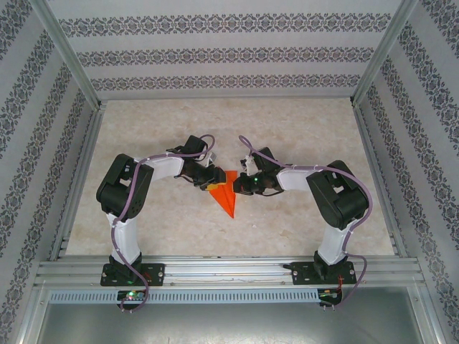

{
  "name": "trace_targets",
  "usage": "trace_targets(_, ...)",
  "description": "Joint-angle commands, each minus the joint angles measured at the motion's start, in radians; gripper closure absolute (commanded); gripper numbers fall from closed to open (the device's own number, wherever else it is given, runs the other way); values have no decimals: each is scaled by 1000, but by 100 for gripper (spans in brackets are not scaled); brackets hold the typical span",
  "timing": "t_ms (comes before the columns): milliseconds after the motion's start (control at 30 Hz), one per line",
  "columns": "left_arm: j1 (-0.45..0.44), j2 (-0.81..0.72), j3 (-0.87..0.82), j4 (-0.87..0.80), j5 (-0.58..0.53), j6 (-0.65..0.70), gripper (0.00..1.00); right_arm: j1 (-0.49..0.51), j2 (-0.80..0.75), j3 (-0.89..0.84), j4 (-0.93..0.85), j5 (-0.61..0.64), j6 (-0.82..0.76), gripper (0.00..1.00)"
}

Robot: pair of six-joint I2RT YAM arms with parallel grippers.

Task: Fold a paper plane with a square sheet of paper (fold left side to right side)
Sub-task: Fourth fold the wing at the center of the table.

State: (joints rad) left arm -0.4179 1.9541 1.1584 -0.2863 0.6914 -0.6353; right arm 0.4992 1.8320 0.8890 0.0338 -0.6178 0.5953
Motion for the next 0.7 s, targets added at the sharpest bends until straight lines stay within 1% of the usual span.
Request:
trace_targets(0, -5, 40, -7, -85, -90, 17, 54, -10, 16, 19, -17, 11, -27, 100)
trace_targets(667, -5, 40, -2, -88, -91, 19, 54, -8, 42, 34, -50, 36, -39, 100)
